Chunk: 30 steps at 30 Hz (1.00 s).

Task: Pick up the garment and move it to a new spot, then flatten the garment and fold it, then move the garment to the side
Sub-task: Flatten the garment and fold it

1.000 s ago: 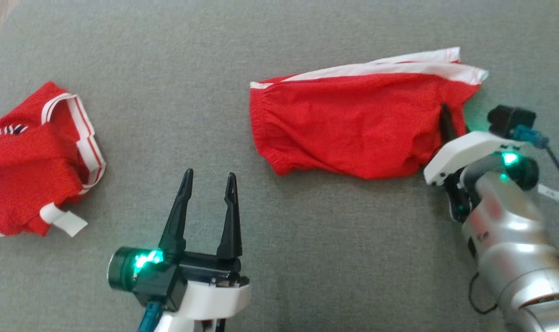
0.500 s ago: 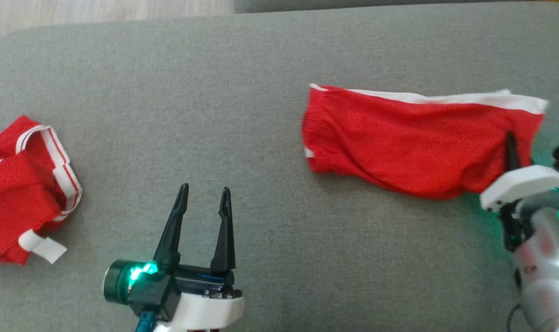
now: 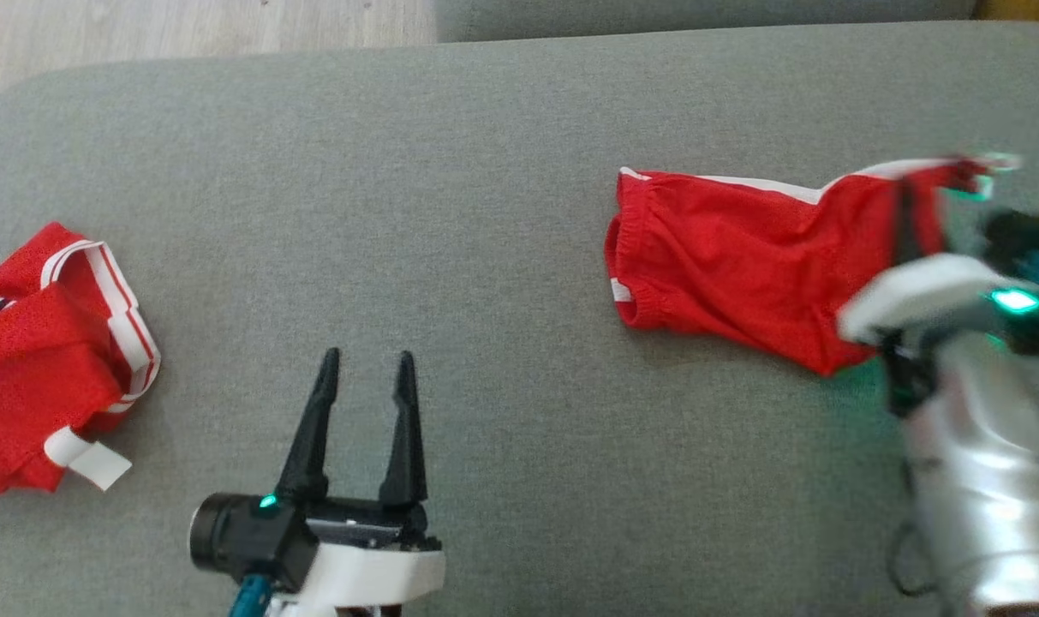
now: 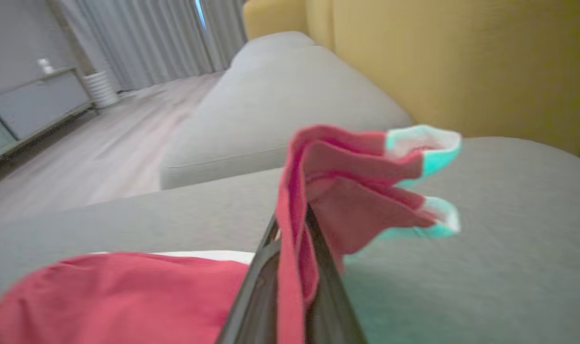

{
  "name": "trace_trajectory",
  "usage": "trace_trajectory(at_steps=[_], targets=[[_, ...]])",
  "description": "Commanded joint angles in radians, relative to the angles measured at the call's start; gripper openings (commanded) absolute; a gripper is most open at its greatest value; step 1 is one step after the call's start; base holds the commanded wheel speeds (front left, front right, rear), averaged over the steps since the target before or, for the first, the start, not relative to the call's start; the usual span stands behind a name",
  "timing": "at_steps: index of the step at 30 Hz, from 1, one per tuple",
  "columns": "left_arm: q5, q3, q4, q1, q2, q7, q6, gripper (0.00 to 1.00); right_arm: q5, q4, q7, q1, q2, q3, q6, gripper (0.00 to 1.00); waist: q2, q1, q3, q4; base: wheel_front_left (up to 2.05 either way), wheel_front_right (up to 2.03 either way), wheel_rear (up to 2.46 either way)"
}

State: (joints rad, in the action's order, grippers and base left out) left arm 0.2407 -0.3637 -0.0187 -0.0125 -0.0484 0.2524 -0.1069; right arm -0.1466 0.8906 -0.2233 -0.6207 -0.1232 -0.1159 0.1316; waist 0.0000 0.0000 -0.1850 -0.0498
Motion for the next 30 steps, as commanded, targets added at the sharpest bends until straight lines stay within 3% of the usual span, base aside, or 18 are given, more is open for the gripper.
trace_trajectory(at_steps=[1, 6, 10, 11, 12, 13, 18, 25, 30], targets=[[0.005, 0.035, -0.033, -0.002, -0.002, 0.009, -0.004, 1.00, 0.006, -0.043, 0.006, -0.053, 0.027, 0.046, -0.001, 0.00, 0.0000, 0.0000, 0.002, 0.001, 0.00, 0.00, 0.00], [0.029, 0.031, -0.024, -0.008, -0.002, 0.009, 0.011, 1.00, -0.048, -0.066, 0.046, -0.084, 0.071, 0.186, -0.001, 0.00, 0.0000, 0.0000, 0.008, -0.019, 0.00, 0.00, 0.00], [0.039, 0.017, -0.010, 0.004, -0.002, 0.009, 0.015, 1.00, -0.223, -0.086, 0.072, -0.083, 0.072, 0.376, -0.001, 0.00, 0.0000, 0.0000, 0.009, -0.044, 0.00, 0.00, 0.00], [0.042, 0.013, -0.008, 0.008, -0.002, 0.009, 0.015, 1.00, -0.260, -0.091, 0.078, -0.081, 0.073, 0.415, -0.001, 0.36, 0.0000, 0.0000, 0.008, -0.051, 0.00, 0.00, 0.00], [0.045, 0.011, -0.008, 0.011, -0.002, 0.009, 0.014, 1.00, -0.293, -0.098, 0.080, -0.079, 0.073, 0.451, -0.001, 0.82, 0.0000, 0.0000, 0.006, -0.055, 0.00, 0.00, 0.00], [0.047, 0.010, -0.008, 0.014, -0.002, 0.009, 0.013, 1.00, -0.324, -0.107, 0.078, -0.077, 0.073, 0.483, -0.001, 1.00, 0.0000, 0.0000, 0.006, -0.058, 0.00, 0.00, 0.00], [0.064, 0.015, -0.013, 0.013, -0.002, 0.009, 0.002, 1.00, -0.376, -0.146, 0.024, -0.056, 0.073, 0.578, -0.001, 1.00, 0.0000, 0.0000, 0.010, -0.063, 0.00, 0.00, 0.00], [0.131, 0.085, -0.030, -0.038, -0.002, 0.009, -0.026, 1.00, -0.189, -0.239, -0.036, 0.075, 0.065, 0.408, -0.001, 1.00, 0.0000, 0.0000, 0.061, -0.003, 0.00, 0.00, 0.00], [0.061, 0.101, -0.008, -0.075, -0.002, 0.009, -0.042, 1.00, -0.117, -0.518, -0.038, 0.313, 0.063, 0.271, -0.001, 1.00, 0.0000, 0.0000, 0.124, 0.042, 0.00, 0.00, 0.00]])
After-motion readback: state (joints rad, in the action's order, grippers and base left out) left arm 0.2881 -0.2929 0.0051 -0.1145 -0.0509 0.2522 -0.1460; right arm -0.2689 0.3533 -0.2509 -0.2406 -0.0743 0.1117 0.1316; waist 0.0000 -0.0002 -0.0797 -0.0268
